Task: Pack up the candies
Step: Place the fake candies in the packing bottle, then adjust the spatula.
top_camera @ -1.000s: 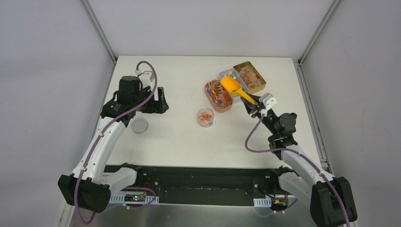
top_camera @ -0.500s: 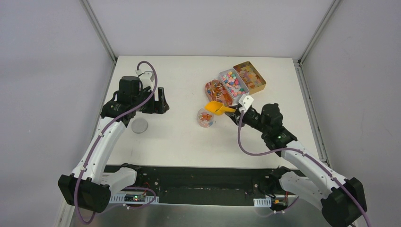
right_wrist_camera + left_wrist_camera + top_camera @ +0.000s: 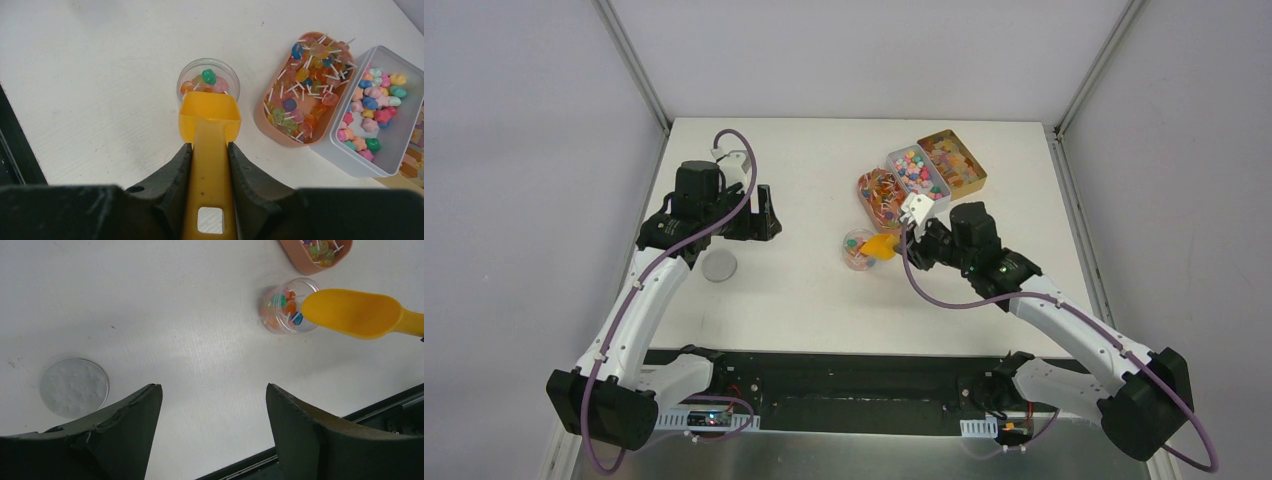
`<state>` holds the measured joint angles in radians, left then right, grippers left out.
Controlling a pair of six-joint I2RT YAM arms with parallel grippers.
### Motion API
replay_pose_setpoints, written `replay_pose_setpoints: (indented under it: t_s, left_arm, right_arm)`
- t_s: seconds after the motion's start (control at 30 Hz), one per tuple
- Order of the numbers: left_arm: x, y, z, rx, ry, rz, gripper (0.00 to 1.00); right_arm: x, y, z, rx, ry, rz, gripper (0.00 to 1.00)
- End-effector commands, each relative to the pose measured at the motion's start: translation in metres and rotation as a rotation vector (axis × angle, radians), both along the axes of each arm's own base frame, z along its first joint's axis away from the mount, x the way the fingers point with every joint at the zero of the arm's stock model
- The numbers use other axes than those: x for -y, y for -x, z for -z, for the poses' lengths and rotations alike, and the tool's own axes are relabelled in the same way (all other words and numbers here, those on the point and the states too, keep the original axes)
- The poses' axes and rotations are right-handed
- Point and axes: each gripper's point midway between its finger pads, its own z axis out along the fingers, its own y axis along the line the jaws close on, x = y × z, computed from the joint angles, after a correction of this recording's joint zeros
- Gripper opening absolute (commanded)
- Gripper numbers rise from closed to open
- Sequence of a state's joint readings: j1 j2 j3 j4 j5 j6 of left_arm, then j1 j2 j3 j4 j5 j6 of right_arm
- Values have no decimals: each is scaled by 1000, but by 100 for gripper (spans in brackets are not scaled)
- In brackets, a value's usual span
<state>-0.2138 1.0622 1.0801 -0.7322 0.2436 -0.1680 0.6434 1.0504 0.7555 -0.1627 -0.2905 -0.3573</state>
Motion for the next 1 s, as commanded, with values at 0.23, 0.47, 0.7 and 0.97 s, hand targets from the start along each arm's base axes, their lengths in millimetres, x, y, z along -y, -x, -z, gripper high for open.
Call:
replay_pose_setpoints:
  t_s: [0.23, 0.47, 0.7, 0.97]
  left_arm:
    - [29, -12, -33, 19, 185, 43, 75]
    - [76, -19, -53, -79, 466, 153, 71]
    - [97, -27, -57, -147, 622, 202, 70]
    - [110, -25, -45, -220, 714, 216, 65]
  right_arm:
    - [-5, 3, -69, 7, -80, 15, 0]
    - [-36, 29, -120, 121, -316, -204, 0]
    - [-43, 41, -151, 198, -489, -261, 0]
    - [-45, 39, -136, 247, -534, -268, 0]
